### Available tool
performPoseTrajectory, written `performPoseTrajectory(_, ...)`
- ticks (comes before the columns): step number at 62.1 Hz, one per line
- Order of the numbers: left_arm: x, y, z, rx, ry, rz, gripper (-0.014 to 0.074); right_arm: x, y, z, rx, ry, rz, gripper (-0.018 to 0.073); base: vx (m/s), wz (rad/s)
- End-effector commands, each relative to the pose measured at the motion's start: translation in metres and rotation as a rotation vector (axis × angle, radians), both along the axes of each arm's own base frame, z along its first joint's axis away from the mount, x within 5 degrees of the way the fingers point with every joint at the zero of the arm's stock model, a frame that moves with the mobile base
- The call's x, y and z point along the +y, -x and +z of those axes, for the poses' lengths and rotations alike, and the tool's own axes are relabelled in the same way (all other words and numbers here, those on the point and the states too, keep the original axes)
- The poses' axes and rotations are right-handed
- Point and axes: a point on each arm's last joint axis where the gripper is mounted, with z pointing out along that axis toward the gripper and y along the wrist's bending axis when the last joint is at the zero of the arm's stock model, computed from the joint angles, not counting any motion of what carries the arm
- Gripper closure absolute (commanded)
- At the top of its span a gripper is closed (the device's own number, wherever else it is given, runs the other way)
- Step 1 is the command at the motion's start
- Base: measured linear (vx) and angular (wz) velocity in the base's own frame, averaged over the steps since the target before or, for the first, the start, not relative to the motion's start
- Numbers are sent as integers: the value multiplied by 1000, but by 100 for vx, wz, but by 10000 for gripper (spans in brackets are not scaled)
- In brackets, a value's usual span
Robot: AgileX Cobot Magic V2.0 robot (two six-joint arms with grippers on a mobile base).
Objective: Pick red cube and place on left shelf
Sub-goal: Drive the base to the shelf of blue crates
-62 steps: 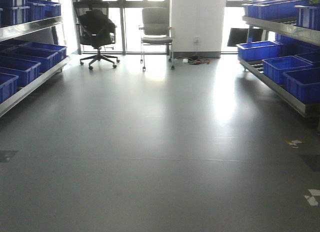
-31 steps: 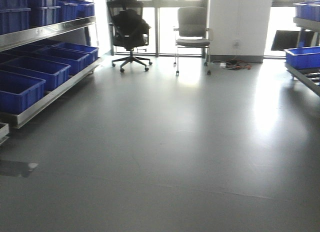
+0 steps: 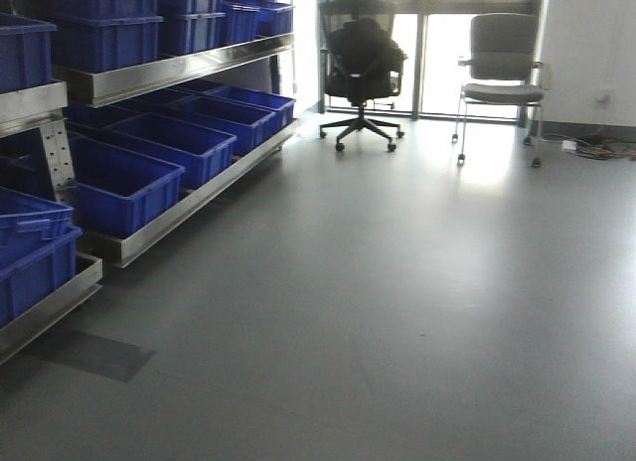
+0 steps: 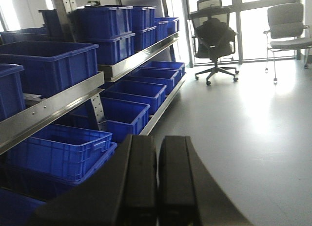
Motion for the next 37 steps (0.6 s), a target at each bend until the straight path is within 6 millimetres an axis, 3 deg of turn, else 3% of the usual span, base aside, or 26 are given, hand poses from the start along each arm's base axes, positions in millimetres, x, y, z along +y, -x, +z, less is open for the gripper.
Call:
performPoseTrajectory(1, 0, 0, 1, -69, 5, -6, 491, -1, 0, 17, -111, -12, -8, 502, 52, 41)
performPoseTrajectory(37, 0, 0, 1, -69, 5, -6, 491, -1, 0, 17, -111, -12, -8, 502, 49, 51)
